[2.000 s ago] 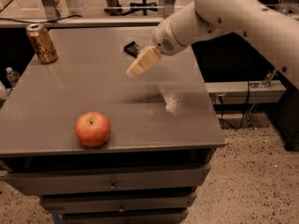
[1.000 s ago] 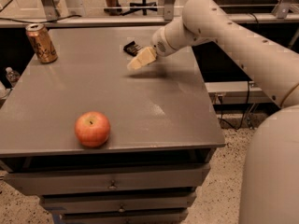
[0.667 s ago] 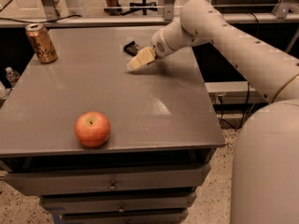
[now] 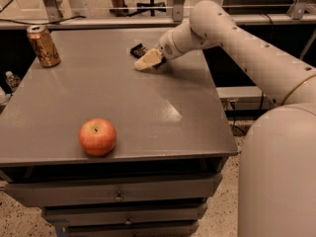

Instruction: Move rxbar chocolate near orange can

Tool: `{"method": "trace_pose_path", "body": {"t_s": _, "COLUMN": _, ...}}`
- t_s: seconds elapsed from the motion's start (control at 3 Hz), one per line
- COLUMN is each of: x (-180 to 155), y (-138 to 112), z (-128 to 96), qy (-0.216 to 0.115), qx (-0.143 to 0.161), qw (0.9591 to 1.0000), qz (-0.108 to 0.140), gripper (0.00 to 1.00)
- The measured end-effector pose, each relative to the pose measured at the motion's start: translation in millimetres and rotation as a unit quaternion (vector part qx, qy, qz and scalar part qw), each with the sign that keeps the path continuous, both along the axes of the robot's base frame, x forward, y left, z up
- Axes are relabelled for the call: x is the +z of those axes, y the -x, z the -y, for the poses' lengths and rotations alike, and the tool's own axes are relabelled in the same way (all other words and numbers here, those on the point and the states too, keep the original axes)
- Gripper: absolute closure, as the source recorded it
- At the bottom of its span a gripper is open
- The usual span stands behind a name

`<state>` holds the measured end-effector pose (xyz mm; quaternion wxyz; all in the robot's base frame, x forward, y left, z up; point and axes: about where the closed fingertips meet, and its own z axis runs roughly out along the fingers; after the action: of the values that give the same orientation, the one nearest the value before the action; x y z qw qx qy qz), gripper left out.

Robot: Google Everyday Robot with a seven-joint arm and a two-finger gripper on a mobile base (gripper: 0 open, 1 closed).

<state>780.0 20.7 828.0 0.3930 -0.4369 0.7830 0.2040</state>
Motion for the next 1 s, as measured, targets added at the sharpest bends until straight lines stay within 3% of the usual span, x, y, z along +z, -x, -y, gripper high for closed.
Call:
{"method": "trace_pose_path", "body": {"t_s": 0.33, "x": 2.5, "y": -1.9, "z": -3.3, "qy": -0.005, "qx": 0.003, "qw": 1.0000, "qz": 0.000, "gripper": 0.73}}
{"method": "trace_pose_path", "body": {"t_s": 0.67, "x": 2.5, "y": -1.9, "z": -3.3, "qy": -0.005, "qx": 0.003, "qw": 1.0000, "qz": 0.000, "gripper": 0.96}}
{"method": "trace_pose_path", "body": {"t_s": 1.0, "x": 31.5, "y": 1.5, "z": -29.8, "qy": -0.028, "qx": 0.036, "qw": 0.9986, "qz": 0.027, "gripper": 1.00}}
